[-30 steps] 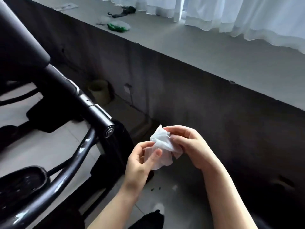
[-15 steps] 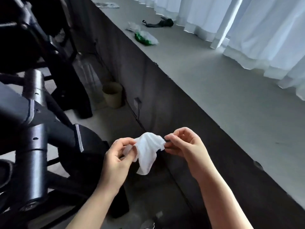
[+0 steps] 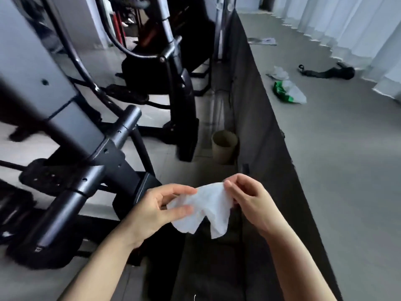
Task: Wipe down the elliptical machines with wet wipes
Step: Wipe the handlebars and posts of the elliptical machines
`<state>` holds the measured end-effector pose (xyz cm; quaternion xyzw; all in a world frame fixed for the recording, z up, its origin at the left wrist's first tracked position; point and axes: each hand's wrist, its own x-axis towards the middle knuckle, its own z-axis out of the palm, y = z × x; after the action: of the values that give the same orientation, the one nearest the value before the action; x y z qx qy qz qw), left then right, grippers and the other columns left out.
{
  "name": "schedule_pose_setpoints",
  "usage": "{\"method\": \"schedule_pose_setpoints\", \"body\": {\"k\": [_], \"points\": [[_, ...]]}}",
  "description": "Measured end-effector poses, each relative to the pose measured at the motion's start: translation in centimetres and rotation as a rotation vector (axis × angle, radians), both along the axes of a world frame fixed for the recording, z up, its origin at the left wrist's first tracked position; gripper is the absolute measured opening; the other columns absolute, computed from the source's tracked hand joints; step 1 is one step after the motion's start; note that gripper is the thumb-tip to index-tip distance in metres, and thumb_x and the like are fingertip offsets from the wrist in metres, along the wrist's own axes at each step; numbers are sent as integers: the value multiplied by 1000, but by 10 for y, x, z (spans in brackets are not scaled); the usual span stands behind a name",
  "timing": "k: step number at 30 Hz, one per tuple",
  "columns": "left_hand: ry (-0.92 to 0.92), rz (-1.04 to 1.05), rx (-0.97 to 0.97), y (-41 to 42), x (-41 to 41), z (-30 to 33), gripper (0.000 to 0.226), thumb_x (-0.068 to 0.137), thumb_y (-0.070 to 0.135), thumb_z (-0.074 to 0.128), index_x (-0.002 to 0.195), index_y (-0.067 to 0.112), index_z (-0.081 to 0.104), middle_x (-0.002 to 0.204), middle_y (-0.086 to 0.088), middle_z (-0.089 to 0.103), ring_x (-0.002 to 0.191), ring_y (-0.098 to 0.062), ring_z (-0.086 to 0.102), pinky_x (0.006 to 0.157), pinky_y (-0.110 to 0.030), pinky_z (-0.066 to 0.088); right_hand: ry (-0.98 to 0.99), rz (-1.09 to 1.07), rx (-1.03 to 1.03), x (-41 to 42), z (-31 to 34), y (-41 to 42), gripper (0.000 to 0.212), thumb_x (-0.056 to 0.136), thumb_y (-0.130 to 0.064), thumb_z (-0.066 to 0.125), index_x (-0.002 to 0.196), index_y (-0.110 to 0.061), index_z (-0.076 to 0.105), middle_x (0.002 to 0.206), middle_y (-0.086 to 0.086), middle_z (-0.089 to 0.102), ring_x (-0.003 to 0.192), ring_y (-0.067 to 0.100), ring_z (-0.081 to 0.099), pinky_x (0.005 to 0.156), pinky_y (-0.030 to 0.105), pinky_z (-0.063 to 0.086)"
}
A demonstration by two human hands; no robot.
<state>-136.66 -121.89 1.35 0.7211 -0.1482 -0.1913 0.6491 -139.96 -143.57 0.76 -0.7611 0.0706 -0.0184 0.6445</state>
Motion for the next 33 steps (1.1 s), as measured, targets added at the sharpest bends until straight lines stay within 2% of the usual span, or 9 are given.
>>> {"method": "schedule_pose_setpoints", "body": {"k": [3, 7, 12, 15, 18, 20, 26, 31, 33], "points": [[-13, 227, -62, -16, 18, 0, 23, 54, 34, 81, 76, 34, 77, 86, 14, 73, 89, 3, 64, 82, -12, 48, -60, 55, -5, 37, 4, -5, 36, 97, -23, 58, 82, 10, 56, 80, 3, 57, 72, 10, 50, 67, 25, 41], [-52, 380, 9, -27, 57, -7, 26, 68, 16, 87, 83, 30, 72, 84, 12, 68, 89, 3, 61, 79, -11, 47, -73, 122, 51, 95, 4, 0, 43, 98, -26, 55, 65, -6, 37, 61, -2, 31, 56, 8, 28, 49, 19, 25], [-12, 607, 56, -22, 150, -16, 25, 57, 43, 78, 77, 28, 71, 76, 8, 70, 78, -2, 63, 69, -17, 47, -89, 73, 91, 202, 1, 17, 45, 98, -34, 54, 64, -14, 33, 59, -4, 27, 53, 8, 25, 46, 20, 22], [-1, 804, -73, -23, 213, -16, 22, 57, 44, 76, 68, 28, 65, 62, 13, 61, 62, -1, 55, 58, -16, 41, -56, 193, 107, 269, 6, 27, 42, 91, -36, 65, 69, -6, 45, 62, 0, 41, 58, 11, 39, 52, 19, 32], [-10, 860, -135, -20, 268, -8, 30, 53, 54, 74, 74, 37, 64, 68, 16, 63, 69, -3, 58, 64, -20, 45, -8, 331, 143, 330, 15, 30, 31, 84, -23, 75, 88, 2, 57, 74, 14, 60, 71, 20, 56, 63, 27, 45], [-31, 841, -155, -17, 302, -1, 29, 57, 44, 77, 82, 35, 64, 71, 19, 65, 71, 2, 59, 64, -14, 46, -41, 266, 90, 370, 20, 30, 16, 90, -17, 69, 88, -4, 60, 79, 22, 64, 72, 23, 60, 65, 34, 47], [-95, 982, -222, -26, 365, 10, 31, 77, 6, 79, 92, 28, 63, 84, 19, 70, 77, 4, 65, 60, -11, 48, -122, 278, -43, 468, 33, 48, 17, 95, -23, 60, 85, -14, 71, 76, 0, 74, 73, 13, 70, 60, 20, 52], [-133, 1244, -243, -14, 418, 14, 20, 71, 40, 76, 86, 31, 67, 85, 11, 72, 80, -5, 68, 71, -30, 54, -127, 478, 67, 550, 37, 80, 52, 95, -39, 60, 84, 12, 60, 69, 25, 61, 63, 23, 60, 58, 31, 47], [-194, 1348, -238, -11, 443, 15, 20, 76, 50, 78, 88, 40, 65, 90, 14, 71, 87, -6, 68, 77, -33, 54, -126, 552, 118, 587, 37, 95, 50, 97, -32, 58, 82, 16, 54, 63, 17, 56, 58, 19, 56, 52, 24, 45]]}}
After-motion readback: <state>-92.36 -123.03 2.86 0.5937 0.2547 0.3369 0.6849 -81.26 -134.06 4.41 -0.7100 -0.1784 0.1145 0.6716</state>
